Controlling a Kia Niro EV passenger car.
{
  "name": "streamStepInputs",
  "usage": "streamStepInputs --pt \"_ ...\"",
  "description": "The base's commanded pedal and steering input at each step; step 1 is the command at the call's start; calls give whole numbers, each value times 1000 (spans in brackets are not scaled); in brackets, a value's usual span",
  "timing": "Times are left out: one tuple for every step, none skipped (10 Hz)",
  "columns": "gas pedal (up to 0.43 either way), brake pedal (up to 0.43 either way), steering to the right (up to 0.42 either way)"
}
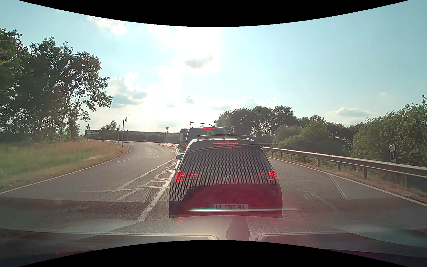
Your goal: Follow the waypoints while adhering to traffic rules and regulations
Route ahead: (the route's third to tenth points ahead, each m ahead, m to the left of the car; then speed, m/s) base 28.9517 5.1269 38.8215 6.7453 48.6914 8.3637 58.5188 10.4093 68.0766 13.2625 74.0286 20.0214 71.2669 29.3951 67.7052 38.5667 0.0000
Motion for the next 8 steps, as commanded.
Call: streamStepInputs --pt "0 256 -42" --pt "0 256 -42" --pt "0 256 -42" --pt "0 256 -42" --pt "0 256 -42" --pt "0 256 -42" --pt "0 256 -43" --pt "0 256 -42"
